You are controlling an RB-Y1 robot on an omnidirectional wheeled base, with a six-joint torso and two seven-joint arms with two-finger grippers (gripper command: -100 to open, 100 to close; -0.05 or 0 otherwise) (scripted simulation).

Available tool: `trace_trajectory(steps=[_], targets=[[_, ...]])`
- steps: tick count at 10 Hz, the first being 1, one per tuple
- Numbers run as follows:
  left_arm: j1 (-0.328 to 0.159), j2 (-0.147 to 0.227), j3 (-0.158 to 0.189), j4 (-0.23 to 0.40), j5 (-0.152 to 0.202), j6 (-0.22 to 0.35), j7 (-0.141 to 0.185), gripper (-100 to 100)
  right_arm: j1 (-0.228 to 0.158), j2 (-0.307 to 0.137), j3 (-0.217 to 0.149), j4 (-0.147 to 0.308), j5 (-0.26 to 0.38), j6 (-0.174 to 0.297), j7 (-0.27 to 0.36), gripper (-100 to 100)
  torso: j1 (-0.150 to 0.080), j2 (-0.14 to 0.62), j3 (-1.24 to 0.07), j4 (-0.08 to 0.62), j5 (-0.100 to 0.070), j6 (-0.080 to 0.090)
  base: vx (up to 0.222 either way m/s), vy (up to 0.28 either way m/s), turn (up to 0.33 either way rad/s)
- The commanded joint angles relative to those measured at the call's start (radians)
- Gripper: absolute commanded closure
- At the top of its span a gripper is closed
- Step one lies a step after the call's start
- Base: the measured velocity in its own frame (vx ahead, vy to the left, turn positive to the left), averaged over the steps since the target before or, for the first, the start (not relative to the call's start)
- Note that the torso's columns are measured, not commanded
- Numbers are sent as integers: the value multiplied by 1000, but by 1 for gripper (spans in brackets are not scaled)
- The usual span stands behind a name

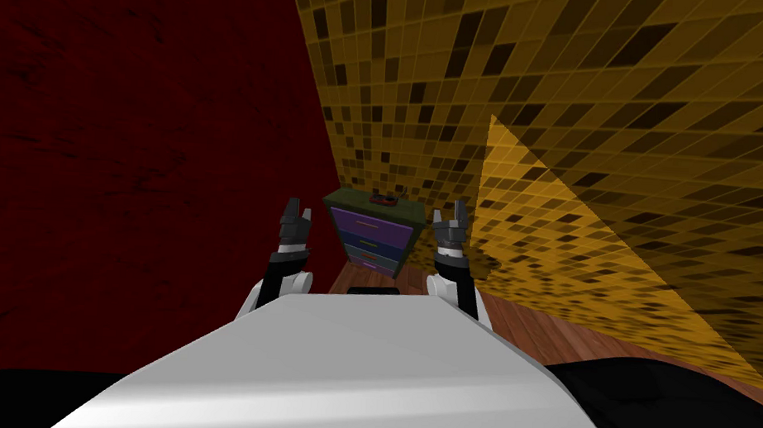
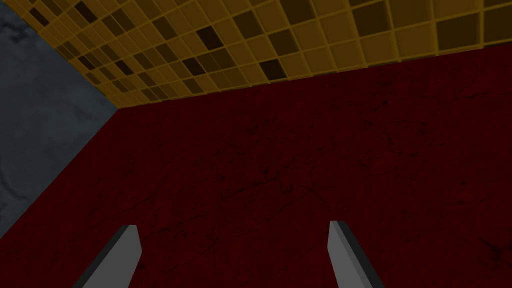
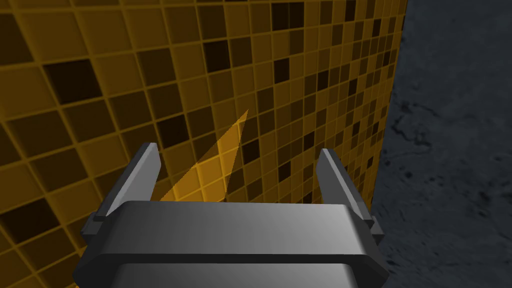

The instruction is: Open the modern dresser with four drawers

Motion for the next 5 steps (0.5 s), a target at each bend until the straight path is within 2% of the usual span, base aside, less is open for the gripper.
trace_trajectory(steps=[1,5], targets=[[0,0,0,0,0,0,0,0,0,0,0,0,0,0,0,0,0,40,-82,41,0,0,0,0,0],[0,0,0,0,0,0,0,0,0,0,0,0,0,0,0,0,0,322,-644,322,0,0,0,0,0]])
